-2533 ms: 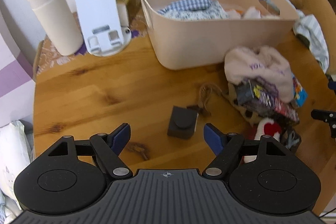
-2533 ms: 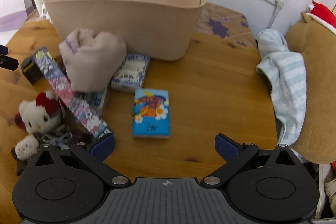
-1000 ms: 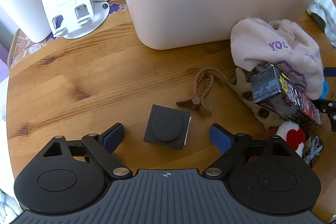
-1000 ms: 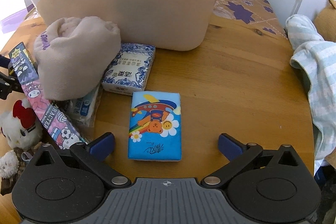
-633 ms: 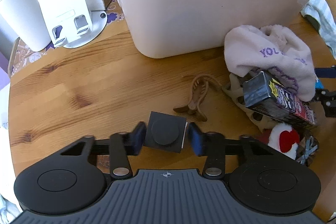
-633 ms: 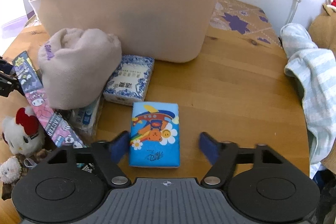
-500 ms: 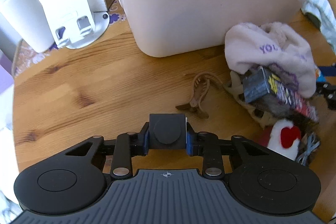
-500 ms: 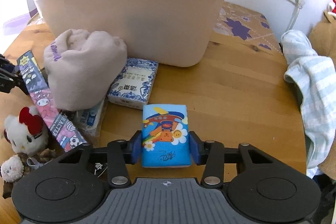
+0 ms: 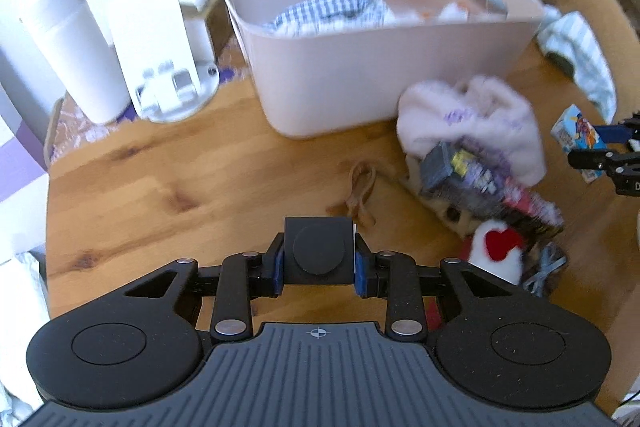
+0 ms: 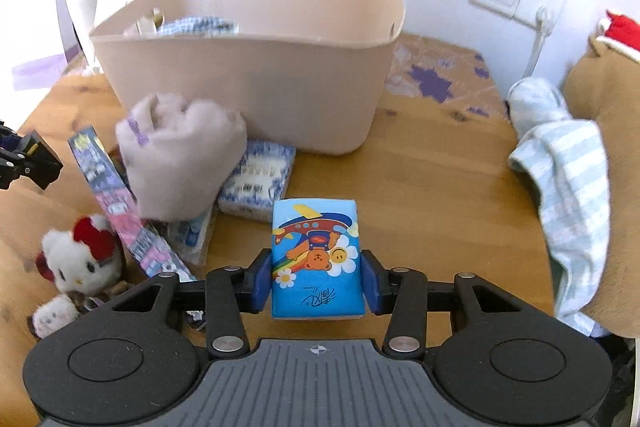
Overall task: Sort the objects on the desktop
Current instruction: 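Carry the black box and tissue pack over the basket and open both grippers, then withdraw both open grippers from the basket back toward the pile, then grasp the brown plush with the left gripper while the right gripper grasps the character card strip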
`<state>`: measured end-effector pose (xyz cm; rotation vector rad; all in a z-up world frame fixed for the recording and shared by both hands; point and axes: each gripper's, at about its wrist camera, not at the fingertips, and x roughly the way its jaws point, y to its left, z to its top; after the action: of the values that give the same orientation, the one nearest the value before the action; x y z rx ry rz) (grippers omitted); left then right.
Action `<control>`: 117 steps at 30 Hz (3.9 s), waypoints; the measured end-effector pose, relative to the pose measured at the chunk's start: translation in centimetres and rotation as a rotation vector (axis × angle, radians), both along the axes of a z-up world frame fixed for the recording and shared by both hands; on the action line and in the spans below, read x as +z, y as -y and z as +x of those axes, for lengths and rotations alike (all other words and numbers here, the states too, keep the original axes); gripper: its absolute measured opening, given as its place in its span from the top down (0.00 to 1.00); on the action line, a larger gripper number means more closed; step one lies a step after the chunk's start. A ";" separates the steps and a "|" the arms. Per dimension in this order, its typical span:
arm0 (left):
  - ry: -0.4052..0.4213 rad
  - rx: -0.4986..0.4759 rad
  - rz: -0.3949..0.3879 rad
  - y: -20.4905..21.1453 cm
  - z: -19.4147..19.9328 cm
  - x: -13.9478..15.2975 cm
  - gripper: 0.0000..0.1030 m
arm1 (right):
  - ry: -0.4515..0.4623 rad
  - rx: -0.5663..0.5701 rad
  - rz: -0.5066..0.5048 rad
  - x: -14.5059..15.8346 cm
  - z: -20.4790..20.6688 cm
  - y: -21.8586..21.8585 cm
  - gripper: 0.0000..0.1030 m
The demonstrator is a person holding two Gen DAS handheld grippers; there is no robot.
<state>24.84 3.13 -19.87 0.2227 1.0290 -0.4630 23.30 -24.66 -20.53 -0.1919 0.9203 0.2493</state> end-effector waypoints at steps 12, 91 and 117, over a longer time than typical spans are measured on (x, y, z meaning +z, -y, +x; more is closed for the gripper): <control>0.161 -0.033 -0.110 0.8 1.8 7.5 0.69 | 0.194 0.013 0.044 7.2 0.8 1.0 0.58; -0.058 0.057 -0.125 1.3 1.3 5.4 0.20 | 0.027 0.185 0.074 4.2 0.2 -3.2 0.00; -0.380 -0.024 -0.076 7.6 -5.1 -1.9 0.20 | -0.129 0.353 0.012 -0.5 -0.8 -5.9 0.26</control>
<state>19.75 -4.49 -21.74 0.0795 1.3781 -0.5785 22.53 -18.79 -21.04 -0.3304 1.0095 0.5993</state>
